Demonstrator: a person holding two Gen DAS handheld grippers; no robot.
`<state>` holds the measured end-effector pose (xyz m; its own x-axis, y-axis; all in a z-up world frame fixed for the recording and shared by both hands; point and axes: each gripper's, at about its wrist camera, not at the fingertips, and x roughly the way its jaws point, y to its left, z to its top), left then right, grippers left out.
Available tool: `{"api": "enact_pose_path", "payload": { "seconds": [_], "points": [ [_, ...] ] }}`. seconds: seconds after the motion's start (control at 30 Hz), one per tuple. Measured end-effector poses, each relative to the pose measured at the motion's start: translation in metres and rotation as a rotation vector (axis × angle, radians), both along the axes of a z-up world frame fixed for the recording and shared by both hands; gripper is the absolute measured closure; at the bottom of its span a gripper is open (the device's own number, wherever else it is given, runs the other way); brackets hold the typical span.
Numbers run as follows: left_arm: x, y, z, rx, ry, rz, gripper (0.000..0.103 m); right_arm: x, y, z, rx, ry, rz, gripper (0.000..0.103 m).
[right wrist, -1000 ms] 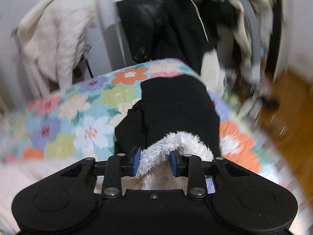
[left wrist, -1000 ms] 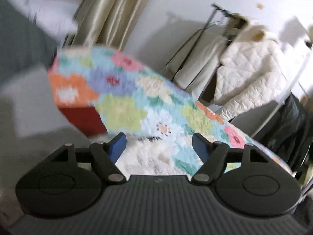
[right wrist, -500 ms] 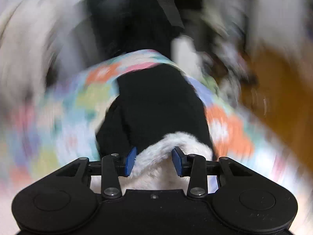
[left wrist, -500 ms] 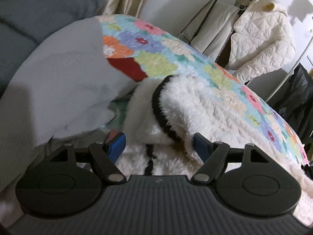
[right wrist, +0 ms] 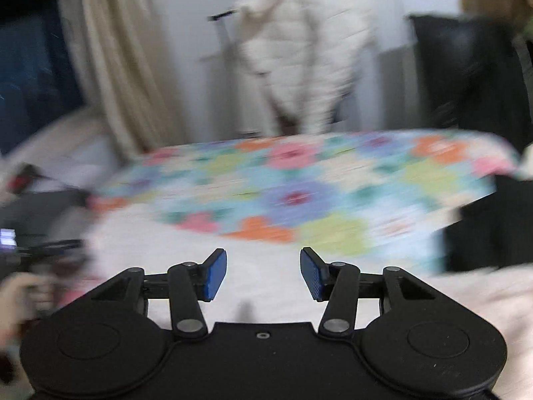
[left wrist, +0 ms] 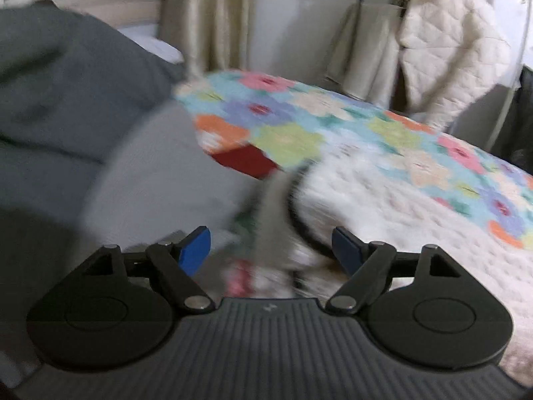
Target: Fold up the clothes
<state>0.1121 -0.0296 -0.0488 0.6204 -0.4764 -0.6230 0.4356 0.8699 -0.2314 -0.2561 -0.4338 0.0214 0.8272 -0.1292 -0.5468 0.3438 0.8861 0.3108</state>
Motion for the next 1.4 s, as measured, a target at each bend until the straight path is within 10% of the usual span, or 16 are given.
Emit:
{"api": "enact_pose_path", "payload": {
  "seconds": [0.4,0.6,0.87,1.0,1.17,1.27,1.3,1.33,1.4],
  "points": [
    [-0.003,0.016,0.113,0.274,-0.093,0.038,0.016,0.083,0.016,0.086,0.338,-0.019,0.324,0.044],
    [-0.037,0.011,0.090,0.124,0.148,0.102,0.018,0.081,0.075,0.075,0.525,-0.128,0.291,0.042],
    [-0.022,-0.031,0.043,0.215,-0.063,0.017,0.018,0.149,0.158,-0.054,-0.215,0.341,0.412,0.043],
    [0.023,-0.033,0.001,0.170,0.021,0.053,0.018,0.161,0.186,-0.069,-0.353,0.317,0.505,0.043],
    [0.049,-0.033,-0.031,-0.096,0.113,-0.012,0.031,0.210,0.225,-0.094,-0.593,0.278,0.605,0.042],
    [0.045,-0.059,-0.029,-0.104,0.107,-0.113,0.034,0.225,0.229,-0.113,-0.630,0.322,0.663,0.043],
    [0.044,-0.069,-0.027,-0.110,0.092,-0.149,0.035,0.229,0.223,-0.116,-0.605,0.351,0.679,0.055],
    [0.044,-0.077,-0.025,-0.117,0.088,-0.170,0.035,0.233,0.213,-0.116,-0.566,0.369,0.676,0.091],
    [0.044,-0.092,-0.018,-0.126,0.078,-0.206,0.035,0.240,0.177,-0.107,-0.379,0.355,0.600,0.100]
  ]
}}
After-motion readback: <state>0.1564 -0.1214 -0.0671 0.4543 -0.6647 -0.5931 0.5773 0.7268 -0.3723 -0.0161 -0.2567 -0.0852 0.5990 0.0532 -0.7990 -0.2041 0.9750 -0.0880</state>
